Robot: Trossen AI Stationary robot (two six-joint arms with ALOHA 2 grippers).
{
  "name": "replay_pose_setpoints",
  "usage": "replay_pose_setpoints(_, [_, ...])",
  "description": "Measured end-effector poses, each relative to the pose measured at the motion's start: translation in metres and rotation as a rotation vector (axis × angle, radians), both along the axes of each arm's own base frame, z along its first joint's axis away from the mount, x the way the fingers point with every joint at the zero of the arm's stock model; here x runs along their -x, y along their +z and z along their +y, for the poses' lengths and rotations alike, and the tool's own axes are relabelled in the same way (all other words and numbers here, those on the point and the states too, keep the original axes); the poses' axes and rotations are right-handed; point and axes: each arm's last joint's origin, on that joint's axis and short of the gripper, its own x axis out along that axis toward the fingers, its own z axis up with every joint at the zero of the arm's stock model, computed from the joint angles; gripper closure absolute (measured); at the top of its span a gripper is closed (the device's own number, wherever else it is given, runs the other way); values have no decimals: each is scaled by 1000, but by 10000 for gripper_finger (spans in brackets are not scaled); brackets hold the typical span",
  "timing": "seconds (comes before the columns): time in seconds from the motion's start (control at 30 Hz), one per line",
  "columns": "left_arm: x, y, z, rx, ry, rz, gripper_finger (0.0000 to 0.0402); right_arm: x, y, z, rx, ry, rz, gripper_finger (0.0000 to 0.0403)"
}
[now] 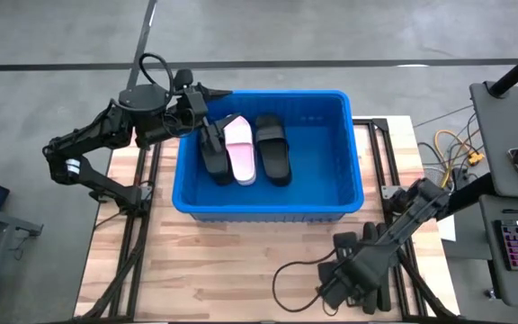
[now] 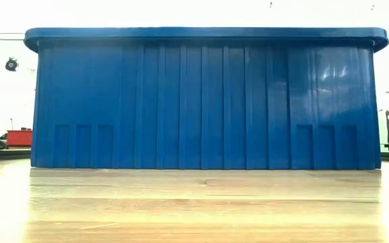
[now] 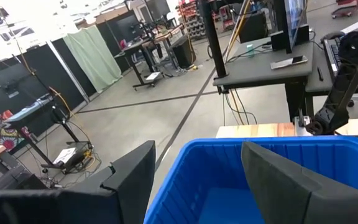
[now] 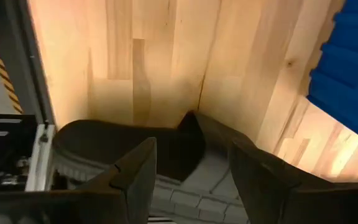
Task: Pick and place slides into bin
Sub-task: Put the left black slide into the bin
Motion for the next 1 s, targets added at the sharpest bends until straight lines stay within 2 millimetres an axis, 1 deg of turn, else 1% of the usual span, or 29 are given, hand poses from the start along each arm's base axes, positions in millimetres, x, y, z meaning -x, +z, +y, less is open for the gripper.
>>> replay_pose_setpoints(0.23, [3,0,0,0,-2,3,178,-5,-32,5,80,4,78,214])
replay_pose_setpoints(0.5, [3,-3,0,1,-7,41,178,0,-63,-1,163,13,174,214])
replay_pose_setpoints(0.9, [3,-3,0,1,-10,46,178,12,-94,-12,203,105,263,215])
replay_pose_setpoints(1.0, [3,-3,0,-19,-13,56,178,13,-100,-13,210,117,249,230])
